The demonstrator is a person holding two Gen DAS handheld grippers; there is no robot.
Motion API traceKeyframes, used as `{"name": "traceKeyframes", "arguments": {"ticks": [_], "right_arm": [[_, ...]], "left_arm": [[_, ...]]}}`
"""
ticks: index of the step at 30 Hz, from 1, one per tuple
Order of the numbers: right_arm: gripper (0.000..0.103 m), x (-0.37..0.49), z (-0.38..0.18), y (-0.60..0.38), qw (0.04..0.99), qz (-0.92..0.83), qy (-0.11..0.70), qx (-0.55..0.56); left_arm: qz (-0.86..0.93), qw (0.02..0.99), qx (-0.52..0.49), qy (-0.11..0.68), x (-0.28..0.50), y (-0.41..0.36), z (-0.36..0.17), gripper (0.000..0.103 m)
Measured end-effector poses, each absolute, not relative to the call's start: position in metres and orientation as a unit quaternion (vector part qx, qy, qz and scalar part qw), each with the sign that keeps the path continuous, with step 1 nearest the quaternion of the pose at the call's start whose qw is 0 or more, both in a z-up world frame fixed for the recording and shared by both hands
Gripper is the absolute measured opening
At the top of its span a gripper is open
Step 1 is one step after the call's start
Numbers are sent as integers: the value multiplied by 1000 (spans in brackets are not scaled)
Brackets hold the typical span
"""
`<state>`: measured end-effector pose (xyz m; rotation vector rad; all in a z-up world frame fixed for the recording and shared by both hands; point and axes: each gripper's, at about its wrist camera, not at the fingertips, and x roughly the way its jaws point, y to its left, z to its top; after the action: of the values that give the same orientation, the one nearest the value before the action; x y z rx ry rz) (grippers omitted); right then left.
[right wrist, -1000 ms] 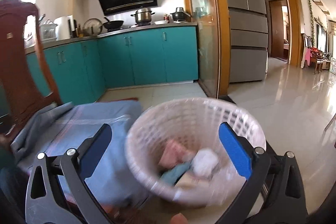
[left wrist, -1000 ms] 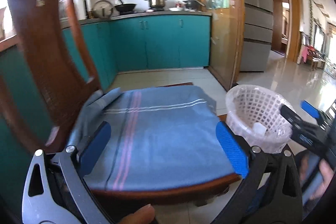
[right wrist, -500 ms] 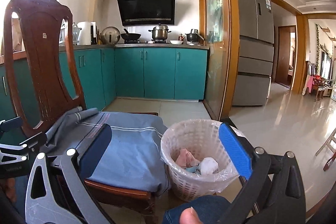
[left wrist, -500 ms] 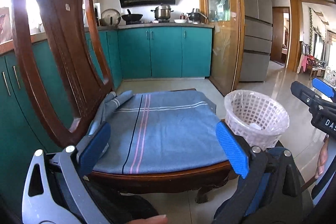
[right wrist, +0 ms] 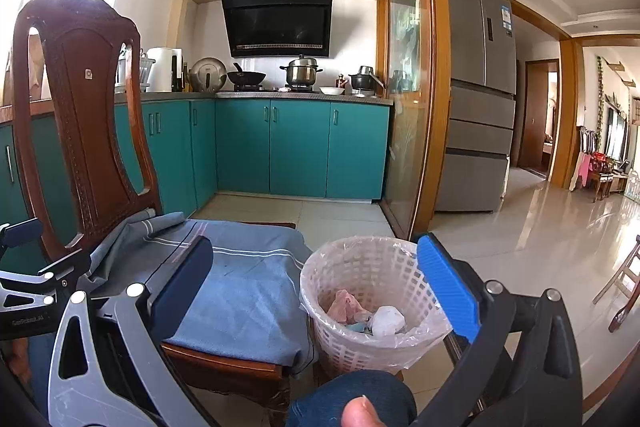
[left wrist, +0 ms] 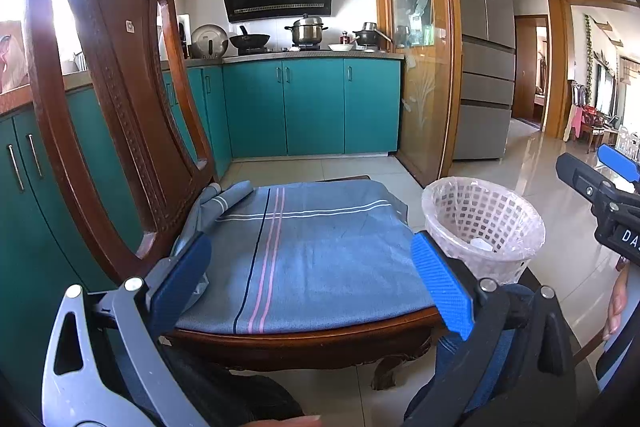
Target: Collect trash
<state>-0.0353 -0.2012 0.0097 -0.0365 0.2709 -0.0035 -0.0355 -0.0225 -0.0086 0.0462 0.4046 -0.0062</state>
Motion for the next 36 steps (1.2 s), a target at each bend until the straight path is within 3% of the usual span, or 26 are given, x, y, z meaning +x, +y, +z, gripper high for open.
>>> {"name": "traceKeyframes", "arguments": {"ticks": [36], "right_arm": [[100, -30, 7, -197, 990, 2, 141, -21]], "left_arm": [[-3, 976, 20, 218, -31, -19, -12, 100]]}}
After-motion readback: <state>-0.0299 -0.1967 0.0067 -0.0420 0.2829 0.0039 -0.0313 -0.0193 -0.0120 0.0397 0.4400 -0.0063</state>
